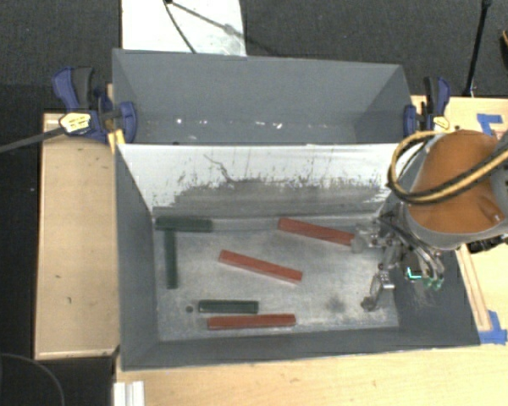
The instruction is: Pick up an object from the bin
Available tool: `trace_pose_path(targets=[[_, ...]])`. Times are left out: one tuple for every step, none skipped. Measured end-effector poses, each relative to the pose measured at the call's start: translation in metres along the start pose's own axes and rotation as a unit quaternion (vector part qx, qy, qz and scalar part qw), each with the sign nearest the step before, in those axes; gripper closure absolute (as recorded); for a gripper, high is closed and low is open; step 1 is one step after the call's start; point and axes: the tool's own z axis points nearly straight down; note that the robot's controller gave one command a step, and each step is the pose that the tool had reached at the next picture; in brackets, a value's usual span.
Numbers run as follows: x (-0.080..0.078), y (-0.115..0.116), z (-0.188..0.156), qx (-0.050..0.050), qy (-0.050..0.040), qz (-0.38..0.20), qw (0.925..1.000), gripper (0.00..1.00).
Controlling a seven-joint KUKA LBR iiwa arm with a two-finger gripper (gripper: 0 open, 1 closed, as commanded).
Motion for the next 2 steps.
trace_pose_path(targets=[[-0.067, 0.061, 0.058, -0.001, -0.0052, -0.034, 0.9994, 0.00], [-0.079, 0.109, 0.055, -0.001, -0.0066, 0.025, 0.9997, 0.00]])
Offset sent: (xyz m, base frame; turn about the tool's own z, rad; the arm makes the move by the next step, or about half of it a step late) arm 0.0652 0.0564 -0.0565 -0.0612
